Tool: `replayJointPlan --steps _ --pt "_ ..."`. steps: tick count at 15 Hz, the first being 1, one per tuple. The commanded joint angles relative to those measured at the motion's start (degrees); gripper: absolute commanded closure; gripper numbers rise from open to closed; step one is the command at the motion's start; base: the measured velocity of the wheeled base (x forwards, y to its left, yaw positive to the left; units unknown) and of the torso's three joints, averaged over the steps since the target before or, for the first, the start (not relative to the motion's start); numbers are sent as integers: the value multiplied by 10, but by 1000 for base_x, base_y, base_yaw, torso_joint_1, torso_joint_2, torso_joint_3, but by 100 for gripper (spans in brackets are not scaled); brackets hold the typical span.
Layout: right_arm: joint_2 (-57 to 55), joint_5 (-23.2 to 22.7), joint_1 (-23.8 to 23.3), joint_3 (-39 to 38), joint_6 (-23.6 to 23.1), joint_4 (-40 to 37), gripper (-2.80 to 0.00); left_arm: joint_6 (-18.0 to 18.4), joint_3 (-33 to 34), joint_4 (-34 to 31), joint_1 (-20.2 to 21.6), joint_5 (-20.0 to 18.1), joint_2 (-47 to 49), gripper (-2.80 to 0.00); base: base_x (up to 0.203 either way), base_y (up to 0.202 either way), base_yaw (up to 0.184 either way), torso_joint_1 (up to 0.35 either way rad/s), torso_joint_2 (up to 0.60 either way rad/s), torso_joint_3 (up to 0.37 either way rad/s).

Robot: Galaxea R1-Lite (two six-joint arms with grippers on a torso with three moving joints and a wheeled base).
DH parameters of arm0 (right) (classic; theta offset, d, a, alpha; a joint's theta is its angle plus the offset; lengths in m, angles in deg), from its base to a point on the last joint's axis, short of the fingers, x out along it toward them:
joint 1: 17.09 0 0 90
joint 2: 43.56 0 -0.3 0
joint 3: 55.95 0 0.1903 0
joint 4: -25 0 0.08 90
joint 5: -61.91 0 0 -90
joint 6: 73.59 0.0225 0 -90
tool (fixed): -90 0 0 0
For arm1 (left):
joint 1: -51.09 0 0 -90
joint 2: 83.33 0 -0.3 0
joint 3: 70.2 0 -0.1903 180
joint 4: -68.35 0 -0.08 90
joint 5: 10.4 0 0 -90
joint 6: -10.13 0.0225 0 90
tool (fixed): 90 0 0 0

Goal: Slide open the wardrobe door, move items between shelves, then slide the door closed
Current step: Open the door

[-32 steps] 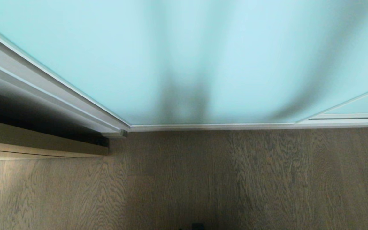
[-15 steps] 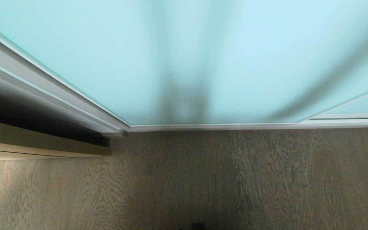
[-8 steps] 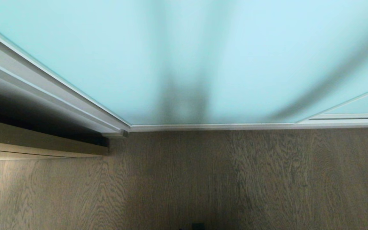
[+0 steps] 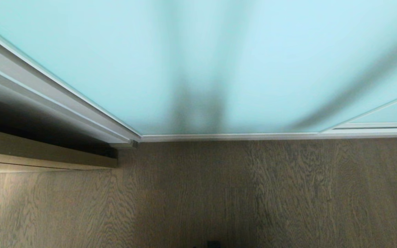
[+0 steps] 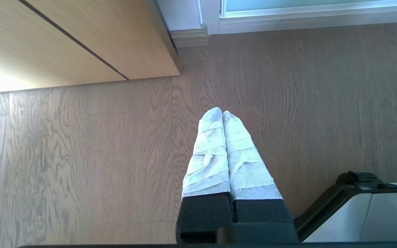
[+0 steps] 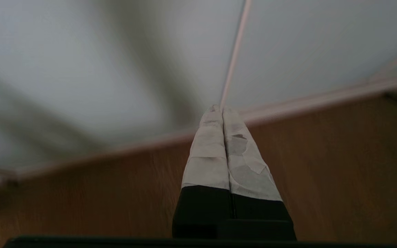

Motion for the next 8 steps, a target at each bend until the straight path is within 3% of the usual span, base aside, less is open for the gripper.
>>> replayJointPlan --steps 1,4,8 --pt "25 1 5 -85 1 -4 0 0 0 0 0 0 1 0 0 0 0 0 0 0" --pt "31 1 8 -230 -19 47 0 0 0 0 0 0 1 0 0 0 0 0 0 0" --pt "33 -1 11 -456 -54 283 0 0 0 0 0 0 1 0 0 0 0 0 0 0"
